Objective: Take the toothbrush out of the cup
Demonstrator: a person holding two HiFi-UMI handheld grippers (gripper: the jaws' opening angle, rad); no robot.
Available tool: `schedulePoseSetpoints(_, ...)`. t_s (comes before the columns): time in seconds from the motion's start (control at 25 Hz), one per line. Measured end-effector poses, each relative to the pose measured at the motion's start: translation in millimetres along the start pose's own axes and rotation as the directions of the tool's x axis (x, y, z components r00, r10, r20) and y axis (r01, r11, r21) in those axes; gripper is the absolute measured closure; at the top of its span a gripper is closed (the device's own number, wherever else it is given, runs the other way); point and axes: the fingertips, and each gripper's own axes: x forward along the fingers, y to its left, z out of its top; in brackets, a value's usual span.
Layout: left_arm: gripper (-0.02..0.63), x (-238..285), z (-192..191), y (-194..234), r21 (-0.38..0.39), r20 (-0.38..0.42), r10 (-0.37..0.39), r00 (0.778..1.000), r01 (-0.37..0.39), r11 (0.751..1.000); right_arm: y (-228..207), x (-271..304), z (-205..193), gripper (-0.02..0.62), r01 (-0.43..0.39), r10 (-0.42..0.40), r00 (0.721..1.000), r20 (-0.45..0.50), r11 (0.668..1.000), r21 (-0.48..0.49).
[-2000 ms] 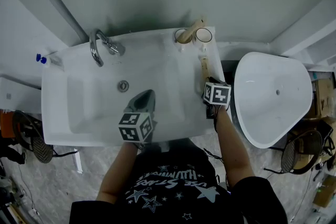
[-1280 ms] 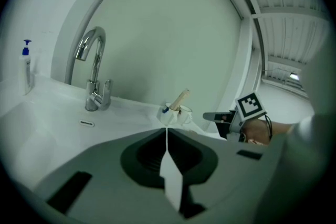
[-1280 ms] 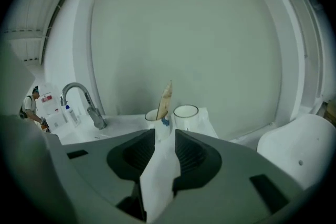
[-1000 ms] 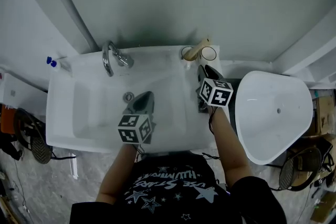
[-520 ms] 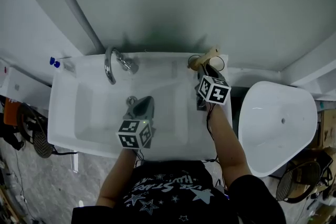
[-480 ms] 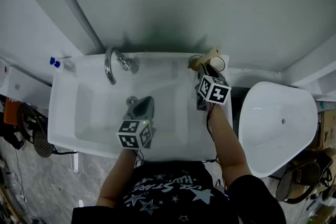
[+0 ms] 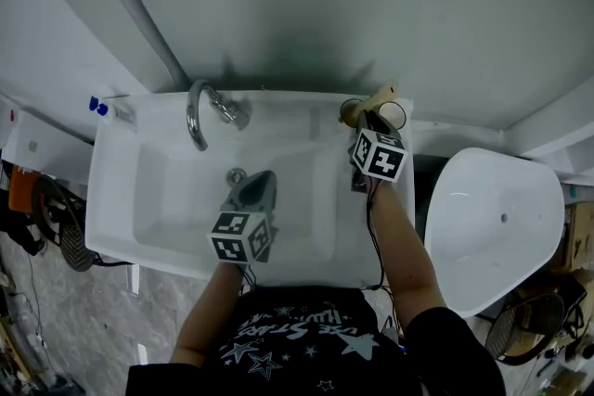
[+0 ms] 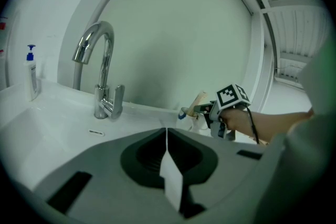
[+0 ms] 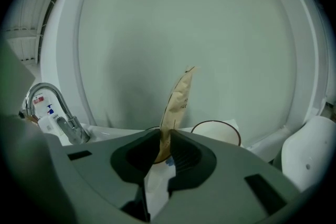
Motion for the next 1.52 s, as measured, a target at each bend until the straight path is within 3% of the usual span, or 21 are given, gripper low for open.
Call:
schedulePoseSetpoints(0.48, 0.584, -5.9, -2.2, 2.8, 0.01, -0.005, 0.011, 1.0, -0.011, 1.0, 3.5, 1.0, 2.8, 0.571, -0.032, 0.032, 0.999, 0.01, 1.0, 0.002)
schedulePoseSetpoints(0.88, 0.584, -13.8, 5.1, -1.3, 0.032, 0.022, 0.001, 1.0, -0.001, 0.999, 19.1, -26.9, 48.7, 0.575, -0.077, 0.089, 0.983, 0.158, 0.994, -0.081)
schedulePoseSetpoints(1.24, 0.584, -24.4, 13.0, -9.6, 0.046, 0.049, -0.036, 0.998, 0.034, 0.998, 26.5, -80.3, 85.1, 0.577, -0.111, 0.122, 0.95, 0.287, 0.992, -0.052)
schedulePoseSetpoints(1.52, 0.584, -37.8, 6.9, -16.1, 0.048, 0.052, -0.072, 0.996, 0.069, 0.996, 32.1, -114.3, 57.2, 0.577, -0.189, 0.192, 0.955, 0.225, 0.981, -0.035)
